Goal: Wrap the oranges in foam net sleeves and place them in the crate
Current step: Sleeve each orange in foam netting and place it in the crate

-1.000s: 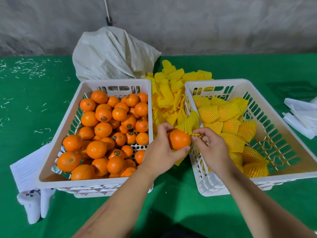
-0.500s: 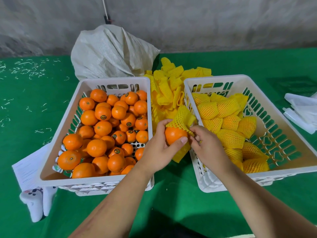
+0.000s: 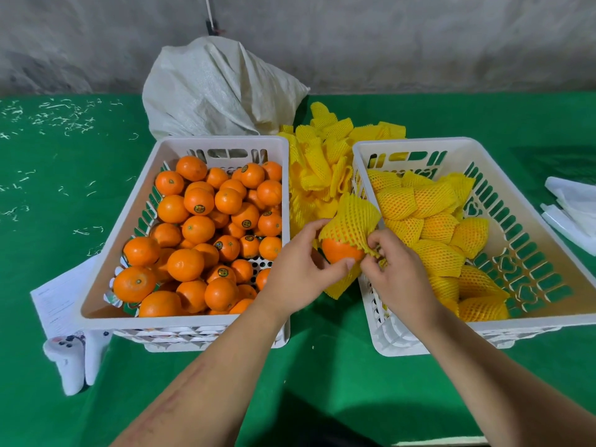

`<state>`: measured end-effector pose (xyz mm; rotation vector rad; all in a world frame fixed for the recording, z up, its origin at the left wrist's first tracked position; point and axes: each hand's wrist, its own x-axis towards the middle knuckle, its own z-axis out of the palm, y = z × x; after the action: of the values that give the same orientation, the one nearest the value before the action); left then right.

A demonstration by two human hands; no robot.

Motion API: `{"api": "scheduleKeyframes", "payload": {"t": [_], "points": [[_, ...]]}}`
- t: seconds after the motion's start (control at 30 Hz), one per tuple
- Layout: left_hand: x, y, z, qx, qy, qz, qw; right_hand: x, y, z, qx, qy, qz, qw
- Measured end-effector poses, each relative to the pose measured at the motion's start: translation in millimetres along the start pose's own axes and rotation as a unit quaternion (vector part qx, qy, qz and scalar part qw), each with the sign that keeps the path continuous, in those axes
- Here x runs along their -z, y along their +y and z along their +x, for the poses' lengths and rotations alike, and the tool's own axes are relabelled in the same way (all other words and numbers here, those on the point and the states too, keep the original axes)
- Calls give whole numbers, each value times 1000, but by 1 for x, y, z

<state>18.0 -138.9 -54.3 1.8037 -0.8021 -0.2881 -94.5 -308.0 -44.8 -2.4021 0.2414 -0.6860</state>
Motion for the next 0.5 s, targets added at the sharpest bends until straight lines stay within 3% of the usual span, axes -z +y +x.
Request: {"api": "scheduleKeyframes", "payload": {"t": [0.13, 0.23, 0.3, 0.4, 0.5], "points": [[2, -1, 0, 42, 96, -89, 991, -6, -11, -3, 162, -35, -81, 983], [2, -1, 0, 57, 67, -112, 990, -5, -11, -2, 78, -53, -28, 995], [2, -1, -1, 37, 18, -60, 997, -3, -8, -2, 3, -62, 33, 998], [3, 1, -2, 28, -20, 16, 999, -1, -7, -2, -7, -73, 43, 996], [2, 2, 0, 24, -9, -22, 999, 0, -4, 0, -12, -82, 40, 996]]}}
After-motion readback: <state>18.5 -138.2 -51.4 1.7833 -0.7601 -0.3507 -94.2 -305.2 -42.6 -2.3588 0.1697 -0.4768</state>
